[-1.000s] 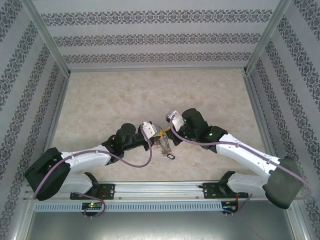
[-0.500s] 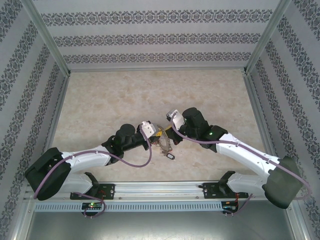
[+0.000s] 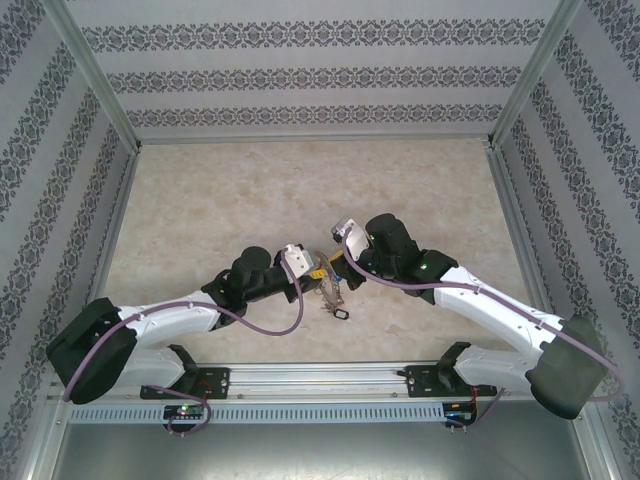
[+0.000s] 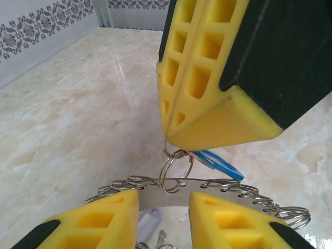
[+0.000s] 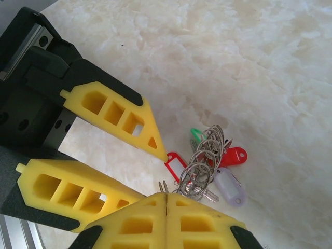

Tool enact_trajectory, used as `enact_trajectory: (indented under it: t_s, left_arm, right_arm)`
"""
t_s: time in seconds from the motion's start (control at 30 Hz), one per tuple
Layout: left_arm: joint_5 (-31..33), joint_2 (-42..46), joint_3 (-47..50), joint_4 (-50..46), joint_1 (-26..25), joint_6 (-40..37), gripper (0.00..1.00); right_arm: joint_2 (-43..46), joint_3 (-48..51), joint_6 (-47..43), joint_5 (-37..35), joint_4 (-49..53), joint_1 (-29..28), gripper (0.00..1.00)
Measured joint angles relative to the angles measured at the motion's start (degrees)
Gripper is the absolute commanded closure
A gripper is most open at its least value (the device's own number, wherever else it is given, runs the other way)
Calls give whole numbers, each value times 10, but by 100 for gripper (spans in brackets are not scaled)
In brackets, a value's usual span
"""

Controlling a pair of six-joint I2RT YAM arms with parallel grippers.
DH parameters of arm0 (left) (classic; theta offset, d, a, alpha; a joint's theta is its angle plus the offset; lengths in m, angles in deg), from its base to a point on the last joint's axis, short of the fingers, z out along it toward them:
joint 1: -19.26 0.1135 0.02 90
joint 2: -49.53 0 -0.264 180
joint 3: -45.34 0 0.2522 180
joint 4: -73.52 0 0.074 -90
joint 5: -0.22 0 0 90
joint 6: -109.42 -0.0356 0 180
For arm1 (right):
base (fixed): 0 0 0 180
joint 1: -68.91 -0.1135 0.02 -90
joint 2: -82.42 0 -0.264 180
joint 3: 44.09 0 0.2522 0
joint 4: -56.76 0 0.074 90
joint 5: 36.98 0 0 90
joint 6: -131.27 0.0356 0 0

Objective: Put the keys on the keyring

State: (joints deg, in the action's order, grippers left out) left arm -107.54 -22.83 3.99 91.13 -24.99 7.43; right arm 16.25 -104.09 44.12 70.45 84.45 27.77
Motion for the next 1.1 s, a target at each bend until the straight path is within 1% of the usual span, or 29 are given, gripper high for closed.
enact_trajectory:
  t_s: [0.4,0.7,0.77,0.87,0.93,1.0,1.1]
  left_arm:
    - [-4,-12,-29,-15,0,-24,68]
    - [-4,-19,-37,-40,0,-47,72]
    - [-4,-19,-37,-40,0,-48,74]
    - [-5,-19,-37,-40,0,-48,80]
    - [-7,-21,-37,-40,0,-48,87]
    - [-7,-23,-37,-40,0,-48,89]
    - [-9,-23,-37,-40,0,-49,98]
  right_arm:
    - [0,-2,-2,2,3,-4,100]
    - [0,-2,-2,2,2,-4,100]
    - [0,-2,-2,2,2,-4,100]
    - [0,-2,-2,2,2,-4,100]
    - [0,-2,-2,1,2,-4,100]
    - [0,-2,-2,1,3,-4,100]
    - [1,-2,-2,-3,5,-4,100]
